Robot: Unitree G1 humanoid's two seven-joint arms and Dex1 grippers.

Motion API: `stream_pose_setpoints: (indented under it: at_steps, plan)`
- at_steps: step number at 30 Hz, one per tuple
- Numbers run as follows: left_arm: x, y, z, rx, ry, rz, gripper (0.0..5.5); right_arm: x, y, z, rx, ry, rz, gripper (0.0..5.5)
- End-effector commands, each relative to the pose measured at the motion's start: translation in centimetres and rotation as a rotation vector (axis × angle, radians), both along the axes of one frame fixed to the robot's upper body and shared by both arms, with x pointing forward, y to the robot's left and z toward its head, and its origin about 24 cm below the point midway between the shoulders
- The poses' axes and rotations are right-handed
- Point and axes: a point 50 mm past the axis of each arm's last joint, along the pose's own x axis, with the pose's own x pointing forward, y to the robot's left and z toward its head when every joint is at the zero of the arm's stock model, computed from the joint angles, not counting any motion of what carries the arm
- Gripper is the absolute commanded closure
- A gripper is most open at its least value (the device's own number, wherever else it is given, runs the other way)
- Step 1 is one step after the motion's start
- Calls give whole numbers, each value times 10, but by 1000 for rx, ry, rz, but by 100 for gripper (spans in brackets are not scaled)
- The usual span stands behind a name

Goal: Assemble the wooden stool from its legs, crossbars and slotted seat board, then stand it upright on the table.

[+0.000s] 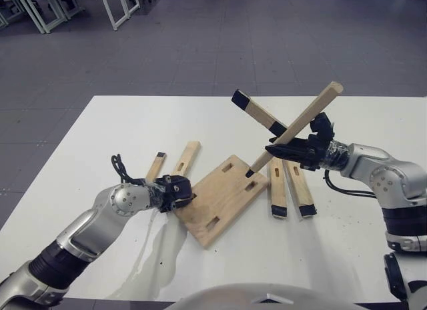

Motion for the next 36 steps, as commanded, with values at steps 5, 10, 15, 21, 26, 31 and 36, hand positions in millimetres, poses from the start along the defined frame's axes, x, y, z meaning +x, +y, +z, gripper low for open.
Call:
stream_pose_setpoints:
  at_steps: [5,10,15,21,26,31,36]
  plan:
    - [-8,-5,-21,-4,76,24,264,-8,-4,-12,-17,55,10,346]
    - [-17,-11,-25,-23,92,40,264,-12,0,-32,-36,106,-56,346]
    - [-16,-13,-26,-22,89,43,264,-12,1,-53,-96,162,-111,346]
    - [-19,-12,-26,-22,93,61,264,-17,-19,-77,-311,212,-256,346]
    - [-23,-21,-26,-48,98,46,264,-6,-20,-78,-470,102,-395,346]
    - [-23,-29,-27,-72,100,46,264,-20,1,-88,-602,-112,-271,346]
    - [-19,-36,-25,-106,77,44,264,-20,-7,-115,-638,-63,-290,346]
